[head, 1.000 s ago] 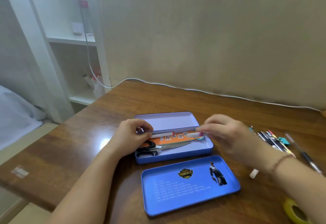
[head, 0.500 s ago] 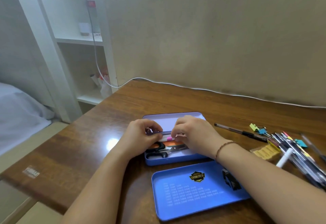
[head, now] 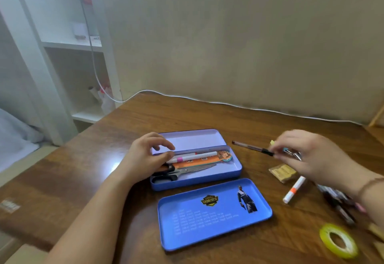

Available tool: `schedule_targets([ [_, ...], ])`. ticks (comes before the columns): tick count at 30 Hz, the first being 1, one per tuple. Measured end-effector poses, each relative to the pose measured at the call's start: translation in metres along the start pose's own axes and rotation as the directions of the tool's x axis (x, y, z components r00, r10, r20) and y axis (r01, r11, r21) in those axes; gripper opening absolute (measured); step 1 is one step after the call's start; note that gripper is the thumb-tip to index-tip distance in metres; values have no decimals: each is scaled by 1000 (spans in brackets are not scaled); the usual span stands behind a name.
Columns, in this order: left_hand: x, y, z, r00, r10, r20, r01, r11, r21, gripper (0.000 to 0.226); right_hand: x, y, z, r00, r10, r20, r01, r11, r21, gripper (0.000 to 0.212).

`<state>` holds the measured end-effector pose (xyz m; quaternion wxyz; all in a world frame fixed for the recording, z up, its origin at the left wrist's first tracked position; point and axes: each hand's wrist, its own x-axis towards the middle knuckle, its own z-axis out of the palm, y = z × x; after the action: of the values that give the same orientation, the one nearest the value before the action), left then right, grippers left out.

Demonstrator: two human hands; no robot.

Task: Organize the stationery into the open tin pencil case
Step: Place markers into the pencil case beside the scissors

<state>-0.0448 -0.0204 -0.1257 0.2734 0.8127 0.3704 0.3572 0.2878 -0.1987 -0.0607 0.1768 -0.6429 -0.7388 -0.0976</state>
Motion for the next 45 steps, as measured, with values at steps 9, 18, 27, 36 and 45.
schedule_targets([
  [9,-5,1,2,987,86,137,-104,986,127,29,-68,41,6,989,26,148,2,982,-190,37],
  [18,-5,3,5,990,81,111,-91,992,87,28,-57,31,7,988,-147,-37,140,979,-146,20],
  [27,-3,-4,5,995,96,-32,-94,994,59,33,57,-65,55,934,-340,-109,319,931,-177,9],
  [36,-2,-3,5,998,64,11,-64,998,7,32,91,-85,92,960,-278,32,279,941,-190,9],
  [45,-1,0,4,996,57,72,-57,998,-1,29,93,-91,91,970,-227,82,237,962,-133,13],
])
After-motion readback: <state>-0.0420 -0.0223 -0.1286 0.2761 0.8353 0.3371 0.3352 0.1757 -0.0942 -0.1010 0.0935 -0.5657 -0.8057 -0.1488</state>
